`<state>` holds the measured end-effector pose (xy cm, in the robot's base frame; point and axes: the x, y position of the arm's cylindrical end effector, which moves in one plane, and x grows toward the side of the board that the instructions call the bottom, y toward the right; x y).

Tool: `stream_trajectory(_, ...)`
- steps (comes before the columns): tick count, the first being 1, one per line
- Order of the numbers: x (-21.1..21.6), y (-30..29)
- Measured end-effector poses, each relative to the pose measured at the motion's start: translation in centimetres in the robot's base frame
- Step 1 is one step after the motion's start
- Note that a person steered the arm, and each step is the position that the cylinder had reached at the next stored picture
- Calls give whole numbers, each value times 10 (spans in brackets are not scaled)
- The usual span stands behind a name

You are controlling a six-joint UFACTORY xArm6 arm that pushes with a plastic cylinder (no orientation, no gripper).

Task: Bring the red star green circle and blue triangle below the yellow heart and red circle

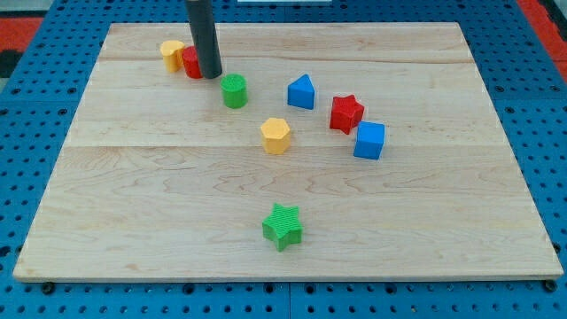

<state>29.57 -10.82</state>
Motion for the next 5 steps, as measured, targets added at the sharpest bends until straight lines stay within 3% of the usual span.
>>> stream_trajectory(1, -7, 53)
stream_trajectory(2, -18, 149)
stream_trajectory(3, 8, 269)
stream_trajectory(4, 71, 340)
stream_trajectory(5, 129, 324)
